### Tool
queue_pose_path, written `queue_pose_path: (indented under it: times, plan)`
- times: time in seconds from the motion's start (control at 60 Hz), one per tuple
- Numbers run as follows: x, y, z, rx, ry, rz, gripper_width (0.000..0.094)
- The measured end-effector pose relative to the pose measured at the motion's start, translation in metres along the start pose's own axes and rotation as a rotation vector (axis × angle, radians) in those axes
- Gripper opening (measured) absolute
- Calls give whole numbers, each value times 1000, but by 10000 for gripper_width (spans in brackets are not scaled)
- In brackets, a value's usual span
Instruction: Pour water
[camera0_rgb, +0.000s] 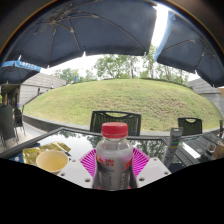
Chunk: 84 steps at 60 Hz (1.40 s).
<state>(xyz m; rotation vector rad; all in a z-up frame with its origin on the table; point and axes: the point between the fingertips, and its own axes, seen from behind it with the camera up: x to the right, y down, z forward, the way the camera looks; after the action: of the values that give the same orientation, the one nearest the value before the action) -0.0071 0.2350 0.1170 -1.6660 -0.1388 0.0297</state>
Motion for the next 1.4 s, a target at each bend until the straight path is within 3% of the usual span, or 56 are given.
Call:
queue_pose_path:
  times: [0.15,0.217,0.283,0.317,0.6,0.95,1.267,1.4]
  plan:
    - [23,9,-6,33,0,56,475]
    - [13,14,-3,-4,-7,76,541]
    - [22,30,-12,-124,-1,49,764]
    - [25,24,-15,-139,21,50,855]
    - [27,7,-128,-155,26,32,845]
    - [-33,27,-287,-81,-54,104,838]
    - [-40,60,-322,-98,-60,32,825]
    - [-7,53,-320,-18,29,34,792]
